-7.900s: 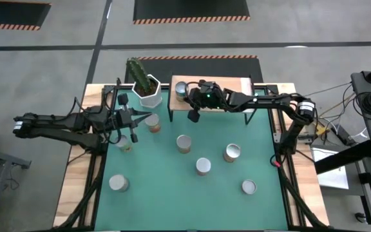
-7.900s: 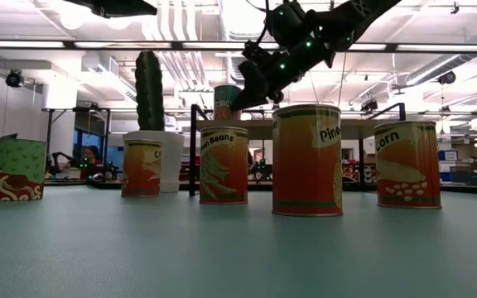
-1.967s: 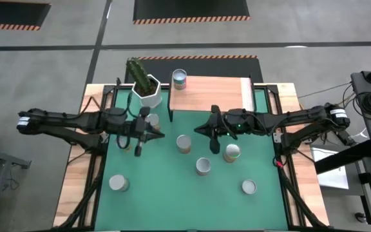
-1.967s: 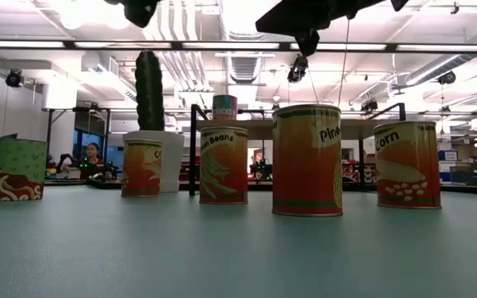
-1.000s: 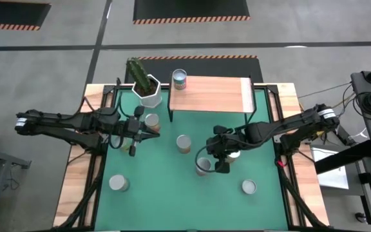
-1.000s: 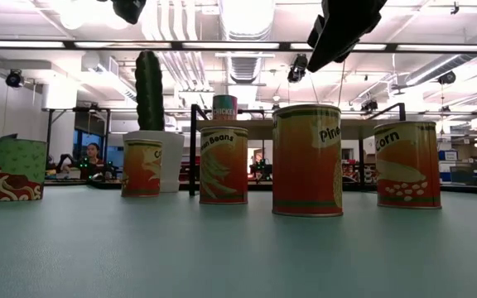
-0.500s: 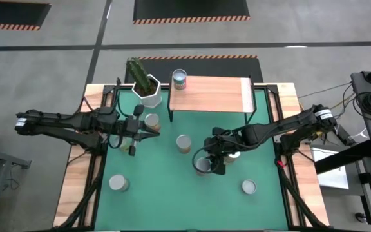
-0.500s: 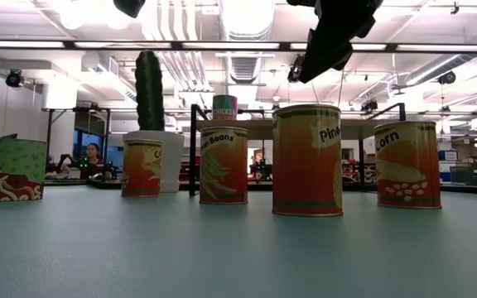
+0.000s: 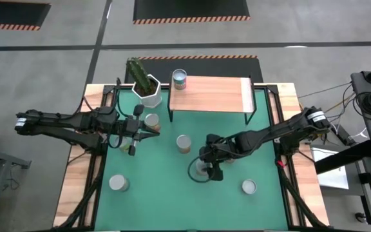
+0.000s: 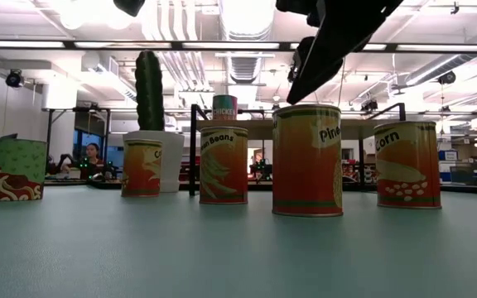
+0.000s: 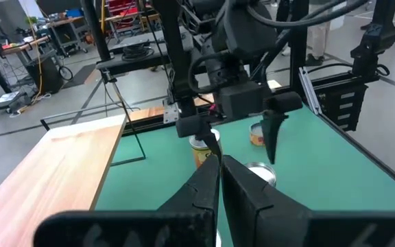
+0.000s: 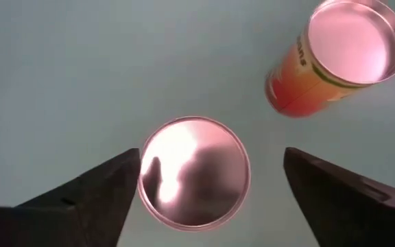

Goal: Pick and place cans onto a shelf
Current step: Put the canned pineapple on the shelf

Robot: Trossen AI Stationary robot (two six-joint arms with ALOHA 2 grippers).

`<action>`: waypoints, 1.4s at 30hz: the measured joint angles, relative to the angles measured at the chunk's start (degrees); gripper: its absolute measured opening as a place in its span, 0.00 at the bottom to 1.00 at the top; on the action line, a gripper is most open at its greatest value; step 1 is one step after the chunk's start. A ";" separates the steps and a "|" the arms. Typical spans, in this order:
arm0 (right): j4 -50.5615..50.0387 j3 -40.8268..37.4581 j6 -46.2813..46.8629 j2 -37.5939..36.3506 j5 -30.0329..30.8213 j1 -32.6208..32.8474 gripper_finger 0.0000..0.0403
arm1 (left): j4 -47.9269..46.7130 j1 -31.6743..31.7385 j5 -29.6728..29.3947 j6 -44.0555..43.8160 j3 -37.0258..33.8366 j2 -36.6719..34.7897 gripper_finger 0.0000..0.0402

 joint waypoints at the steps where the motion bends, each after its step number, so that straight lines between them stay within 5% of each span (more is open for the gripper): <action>1: -0.13 0.00 -0.02 0.15 -0.03 0.09 0.89 | 0.01 0.00 -0.02 0.00 0.00 0.00 0.00; 34: -0.48 -0.02 -0.10 6.88 -0.09 1.80 0.92 | 0.04 0.00 0.00 0.00 0.02 0.00 0.00; 42: -0.50 -0.02 1.39 6.77 -0.31 1.80 0.86 | 0.08 0.00 0.00 0.00 0.02 0.00 0.00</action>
